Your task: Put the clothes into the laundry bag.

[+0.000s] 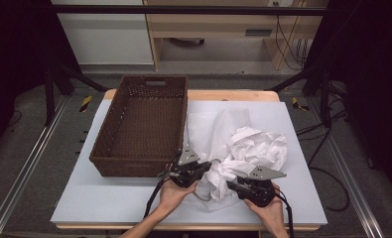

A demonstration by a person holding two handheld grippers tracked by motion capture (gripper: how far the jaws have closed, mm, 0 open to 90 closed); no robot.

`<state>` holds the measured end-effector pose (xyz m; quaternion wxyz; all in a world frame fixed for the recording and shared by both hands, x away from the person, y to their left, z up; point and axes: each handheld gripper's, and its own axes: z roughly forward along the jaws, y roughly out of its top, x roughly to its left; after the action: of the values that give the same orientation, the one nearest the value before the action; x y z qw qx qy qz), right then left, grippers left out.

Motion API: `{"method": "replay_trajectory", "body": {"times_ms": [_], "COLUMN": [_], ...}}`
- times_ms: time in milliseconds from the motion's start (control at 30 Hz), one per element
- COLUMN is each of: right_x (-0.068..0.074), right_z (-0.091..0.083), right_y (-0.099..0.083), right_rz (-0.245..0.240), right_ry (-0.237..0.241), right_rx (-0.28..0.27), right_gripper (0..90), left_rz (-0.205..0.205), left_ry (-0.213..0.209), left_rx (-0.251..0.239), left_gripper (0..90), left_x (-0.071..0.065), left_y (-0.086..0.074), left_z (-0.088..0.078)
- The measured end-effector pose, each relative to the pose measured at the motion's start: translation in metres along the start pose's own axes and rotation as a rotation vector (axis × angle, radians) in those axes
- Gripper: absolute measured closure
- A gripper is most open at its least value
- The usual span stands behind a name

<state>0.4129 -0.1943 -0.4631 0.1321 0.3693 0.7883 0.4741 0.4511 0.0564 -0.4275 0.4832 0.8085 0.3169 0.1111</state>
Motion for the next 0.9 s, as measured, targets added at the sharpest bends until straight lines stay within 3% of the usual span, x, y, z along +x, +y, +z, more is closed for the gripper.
{"method": "replay_trajectory", "body": {"times_ms": [33,67,133,267,500,633,667,733,800,833,900], "right_x": [0.002,0.009,0.013,0.021,0.011,0.014,0.017,0.019,0.014,0.014,0.009], "right_z": [-0.002,-0.006,-0.006,0.011,0.061,0.071,0.069,0.064,0.044,0.044,0.025], "right_y": [0.003,0.011,0.015,0.029,0.038,0.038,0.038,0.037,0.038,0.038,0.038], "right_rz": [-0.004,-0.038,-0.052,-0.07,0.01,0.025,0.001,-0.026,0.001,0.001,0.007], "right_ry": [0.015,0.002,0.0,-0.023,-0.176,-0.217,-0.216,-0.143,-0.07,-0.07,-0.072], "right_rx": [-0.013,-0.034,-0.042,-0.015,0.056,0.057,0.048,0.025,-0.024,-0.024,-0.069], "right_gripper": [83.5,85.6,85.9,86.1,85.2,84.4,84.2,82.2,74.7,74.7,67.2], "left_rz": [0.0,-0.003,-0.003,0.001,0.009,0.002,0.006,0.01,0.0,0.0,-0.003], "left_ry": [-0.001,-0.003,-0.007,-0.011,-0.012,-0.016,-0.008,0.002,0.006,0.007,0.009], "left_rx": [-0.002,-0.006,-0.01,-0.029,-0.024,-0.017,-0.02,-0.015,-0.013,-0.011,-0.008], "left_gripper": [88.5,88.5,88.5,88.5,88.6,88.6,88.5,88.5,88.5,88.5,88.5], "left_x": [0.0,-0.001,-0.002,-0.006,-0.009,-0.006,-0.006,-0.004,-0.001,0.0,0.001], "left_y": [0.0,0.001,0.002,0.006,0.007,0.005,0.004,0.004,0.002,0.002,0.002], "left_z": [0.0,-0.001,-0.002,-0.008,-0.011,-0.006,-0.006,-0.005,-0.004,-0.004,-0.005]}}
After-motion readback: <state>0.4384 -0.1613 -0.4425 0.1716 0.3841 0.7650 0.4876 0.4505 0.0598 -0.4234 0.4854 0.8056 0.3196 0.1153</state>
